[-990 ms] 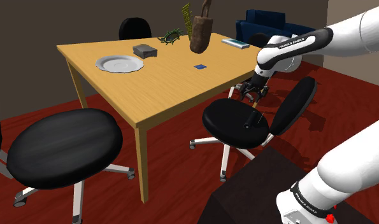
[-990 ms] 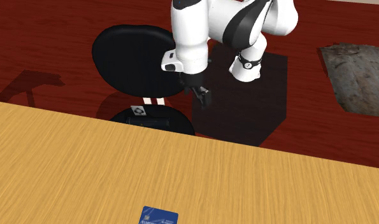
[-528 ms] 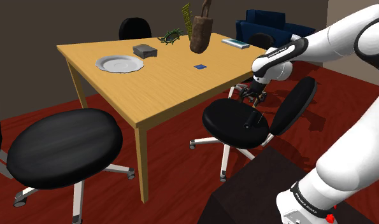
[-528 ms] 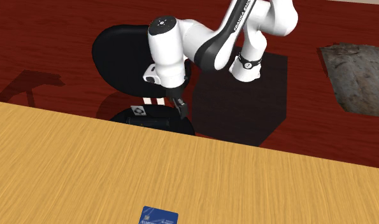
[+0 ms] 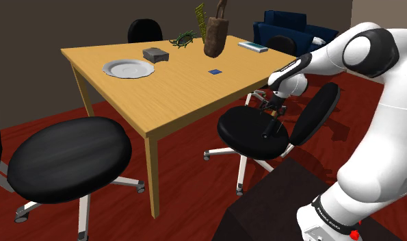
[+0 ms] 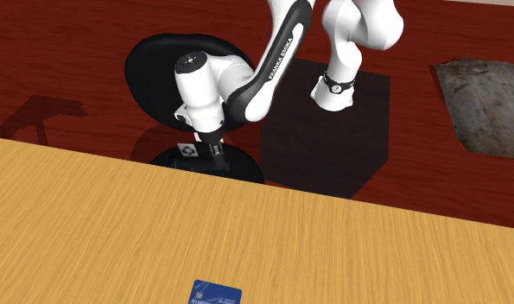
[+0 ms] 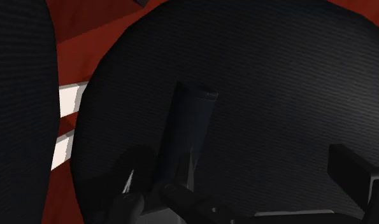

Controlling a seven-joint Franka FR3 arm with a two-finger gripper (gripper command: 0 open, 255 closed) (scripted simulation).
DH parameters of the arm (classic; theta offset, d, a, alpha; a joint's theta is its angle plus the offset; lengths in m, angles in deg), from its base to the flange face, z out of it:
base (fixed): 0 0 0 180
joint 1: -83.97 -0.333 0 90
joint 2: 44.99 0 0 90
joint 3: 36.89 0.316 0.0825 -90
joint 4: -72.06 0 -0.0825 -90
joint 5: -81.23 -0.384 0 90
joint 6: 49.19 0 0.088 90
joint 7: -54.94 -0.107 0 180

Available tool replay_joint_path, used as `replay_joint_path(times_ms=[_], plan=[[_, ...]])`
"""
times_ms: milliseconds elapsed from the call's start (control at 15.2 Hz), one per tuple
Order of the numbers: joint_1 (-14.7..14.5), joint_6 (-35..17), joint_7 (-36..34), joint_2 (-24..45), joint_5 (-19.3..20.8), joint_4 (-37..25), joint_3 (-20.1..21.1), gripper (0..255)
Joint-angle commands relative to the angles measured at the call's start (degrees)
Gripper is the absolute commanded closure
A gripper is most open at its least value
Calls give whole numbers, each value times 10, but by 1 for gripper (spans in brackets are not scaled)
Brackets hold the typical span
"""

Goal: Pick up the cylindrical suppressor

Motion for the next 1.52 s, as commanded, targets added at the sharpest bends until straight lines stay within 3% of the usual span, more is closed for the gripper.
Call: replay_joint_path(times_ms=[0,594,1254,1320,1452], plan=[[14,-11,-1,39,-17,-27,-1,0],[85,-40,-16,195,-78,-152,-2,0],[99,-72,-5,247,-94,-173,15,0],[99,-73,-5,246,-94,-171,15,255],[99,-74,-5,246,-94,-170,15,255]])
